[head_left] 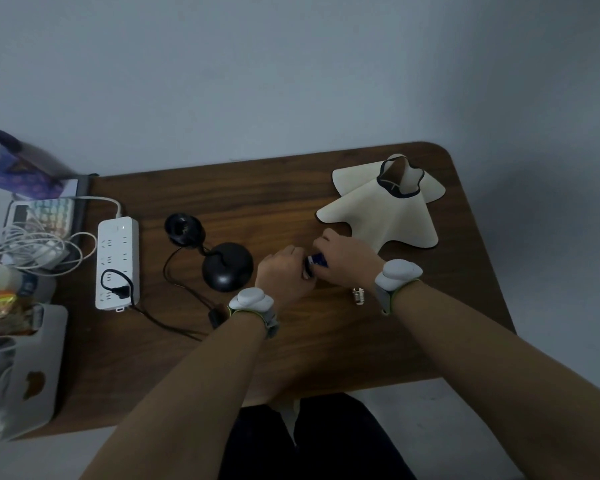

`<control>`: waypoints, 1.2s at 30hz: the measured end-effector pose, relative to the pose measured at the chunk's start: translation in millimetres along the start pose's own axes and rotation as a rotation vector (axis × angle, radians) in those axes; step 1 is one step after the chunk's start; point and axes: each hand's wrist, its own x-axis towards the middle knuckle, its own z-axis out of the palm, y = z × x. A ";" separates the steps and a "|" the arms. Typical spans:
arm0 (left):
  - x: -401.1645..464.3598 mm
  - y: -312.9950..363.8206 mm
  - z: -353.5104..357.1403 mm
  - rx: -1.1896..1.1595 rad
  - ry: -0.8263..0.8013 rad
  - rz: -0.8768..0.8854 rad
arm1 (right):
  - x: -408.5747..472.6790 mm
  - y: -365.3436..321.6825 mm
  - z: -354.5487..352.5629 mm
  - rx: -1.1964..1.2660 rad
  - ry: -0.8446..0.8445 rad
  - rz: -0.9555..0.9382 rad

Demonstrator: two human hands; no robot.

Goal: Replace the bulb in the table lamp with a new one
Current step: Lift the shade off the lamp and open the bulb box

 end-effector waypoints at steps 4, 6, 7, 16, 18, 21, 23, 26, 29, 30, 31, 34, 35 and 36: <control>-0.2 -2.3 2.8 0.025 0.051 -0.001 | 6.7 -7.5 1.3 -0.028 -0.012 0.093; -1.9 -3.5 5.0 0.013 0.066 0.004 | 9.6 -10.2 2.0 -0.031 -0.032 0.115; -3.3 -4.6 6.1 0.006 0.072 0.002 | 11.0 -12.0 2.3 -0.029 -0.044 0.125; -10.9 -13.0 5.2 -0.003 0.129 0.004 | 16.6 -24.2 6.2 -0.025 -0.046 0.128; -10.7 -13.0 3.9 0.004 0.136 0.006 | 18.0 -26.2 6.6 -0.028 -0.034 0.121; -11.0 -15.6 1.4 0.000 0.142 0.000 | 20.2 -28.8 5.8 -0.022 -0.031 0.101; -11.5 -16.4 -0.2 0.000 0.132 -0.001 | 21.1 -29.7 5.9 -0.015 -0.033 0.093; -10.1 -14.7 -4.0 -0.024 0.121 -0.009 | 21.5 -29.6 8.3 -0.009 -0.023 0.090; -9.8 -13.6 -6.4 -0.046 0.127 -0.020 | 22.0 -27.8 9.3 0.001 -0.025 0.095; -9.8 -13.5 -6.8 -0.054 0.121 -0.023 | 21.8 -27.0 9.3 0.007 -0.032 0.096; -10.1 -13.2 -7.9 -0.065 0.110 -0.027 | 21.4 -26.3 9.2 0.010 -0.039 0.096; -10.0 -9.9 -10.5 -0.091 0.089 -0.045 | 20.1 -25.9 7.9 0.003 -0.062 0.098; -10.1 -8.7 -10.5 -0.097 0.079 -0.048 | 19.4 -26.1 7.0 0.002 -0.067 0.100; -10.7 -8.0 -10.1 -0.108 0.064 -0.050 | 18.5 -26.1 6.1 0.002 -0.070 0.103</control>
